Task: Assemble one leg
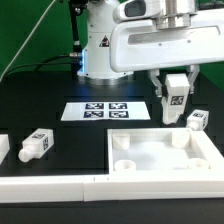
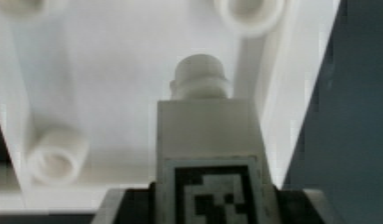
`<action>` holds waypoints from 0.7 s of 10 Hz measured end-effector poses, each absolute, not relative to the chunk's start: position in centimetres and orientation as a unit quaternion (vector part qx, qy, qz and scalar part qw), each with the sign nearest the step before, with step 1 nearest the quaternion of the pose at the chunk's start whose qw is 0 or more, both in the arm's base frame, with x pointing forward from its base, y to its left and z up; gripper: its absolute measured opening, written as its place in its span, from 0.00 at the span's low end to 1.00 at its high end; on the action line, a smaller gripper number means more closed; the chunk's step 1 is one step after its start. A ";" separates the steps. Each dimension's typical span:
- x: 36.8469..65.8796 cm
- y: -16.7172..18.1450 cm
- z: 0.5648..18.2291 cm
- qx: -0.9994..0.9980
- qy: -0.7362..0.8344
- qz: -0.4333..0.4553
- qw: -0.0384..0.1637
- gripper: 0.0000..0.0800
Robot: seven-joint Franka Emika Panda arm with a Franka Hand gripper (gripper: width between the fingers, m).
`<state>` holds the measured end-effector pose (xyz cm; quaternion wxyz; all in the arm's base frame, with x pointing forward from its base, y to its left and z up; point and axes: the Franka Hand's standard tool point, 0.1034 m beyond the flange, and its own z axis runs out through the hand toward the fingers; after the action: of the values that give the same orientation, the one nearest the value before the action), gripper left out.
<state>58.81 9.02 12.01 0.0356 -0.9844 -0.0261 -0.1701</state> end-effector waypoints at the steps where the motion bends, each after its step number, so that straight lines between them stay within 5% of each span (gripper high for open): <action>1: 59.8 9.2 12.0 -0.977 -0.028 -0.207 0.035 0.36; 4: 60.3 11.5 12.6 -0.946 -0.043 -0.320 0.035 0.36; 7: 59.9 11.4 10.8 -0.954 -0.046 -0.296 0.032 0.36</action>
Offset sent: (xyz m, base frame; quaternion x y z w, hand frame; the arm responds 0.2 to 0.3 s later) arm 0.0000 0.0000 0.0000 0.0000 0.1938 0.0000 0.9810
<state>59.86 11.43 10.80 0.0319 -0.9536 -0.0463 -0.2956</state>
